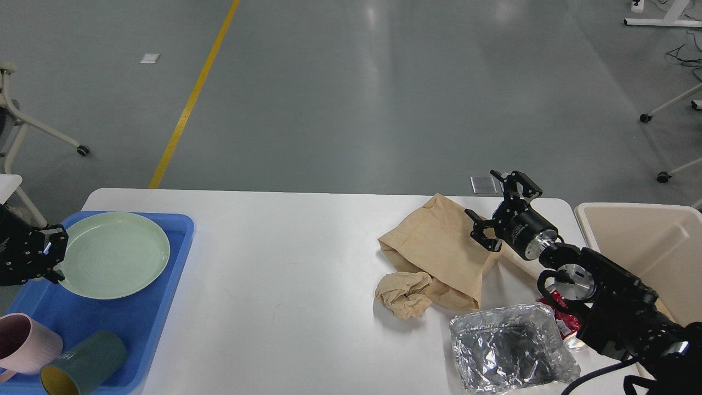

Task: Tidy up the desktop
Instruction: 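Lift the green plate and set it on the yellow plate in the tray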

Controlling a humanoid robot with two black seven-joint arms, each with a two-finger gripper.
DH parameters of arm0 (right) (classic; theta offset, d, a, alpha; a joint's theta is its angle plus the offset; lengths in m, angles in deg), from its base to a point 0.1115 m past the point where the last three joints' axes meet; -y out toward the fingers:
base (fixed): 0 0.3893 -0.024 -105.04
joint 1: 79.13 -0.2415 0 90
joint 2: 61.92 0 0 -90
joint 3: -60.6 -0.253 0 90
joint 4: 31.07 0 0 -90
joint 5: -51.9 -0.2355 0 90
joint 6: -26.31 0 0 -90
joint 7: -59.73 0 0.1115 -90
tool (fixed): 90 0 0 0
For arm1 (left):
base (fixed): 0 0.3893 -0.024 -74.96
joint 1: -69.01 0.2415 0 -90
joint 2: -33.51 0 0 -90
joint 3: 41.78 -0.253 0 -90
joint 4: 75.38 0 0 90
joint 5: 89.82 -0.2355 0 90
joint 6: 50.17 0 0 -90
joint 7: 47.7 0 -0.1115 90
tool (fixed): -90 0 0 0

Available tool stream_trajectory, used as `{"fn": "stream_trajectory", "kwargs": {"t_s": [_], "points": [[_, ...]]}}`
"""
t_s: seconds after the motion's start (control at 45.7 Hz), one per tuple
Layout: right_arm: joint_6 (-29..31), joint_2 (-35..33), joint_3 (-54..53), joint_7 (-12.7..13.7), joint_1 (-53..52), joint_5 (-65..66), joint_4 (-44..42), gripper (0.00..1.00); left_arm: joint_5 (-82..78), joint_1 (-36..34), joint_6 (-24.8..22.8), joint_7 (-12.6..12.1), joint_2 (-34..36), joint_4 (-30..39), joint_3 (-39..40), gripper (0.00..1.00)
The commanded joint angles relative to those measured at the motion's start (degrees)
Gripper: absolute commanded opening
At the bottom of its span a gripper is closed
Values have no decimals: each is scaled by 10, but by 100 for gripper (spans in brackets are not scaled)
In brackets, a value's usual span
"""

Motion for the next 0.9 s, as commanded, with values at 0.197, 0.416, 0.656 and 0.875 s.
{"fn": "stream_trajectory", "kwargs": {"t_s": [0.197,0.416,0.656,0.875], "points": [[0,0,0,0,1,0,0,100,-1,63,68,-41,-2,-78,28,2],[0,0,0,0,1,0,0,100,-1,81,133,-59,0,-89,31,3],[0,0,0,0,0,0,0,100,-1,92,169,-62,-10,-89,33,2],[0,0,0,0,1,0,0,100,-2,125,202,-68,-28,-96,56,2]]}}
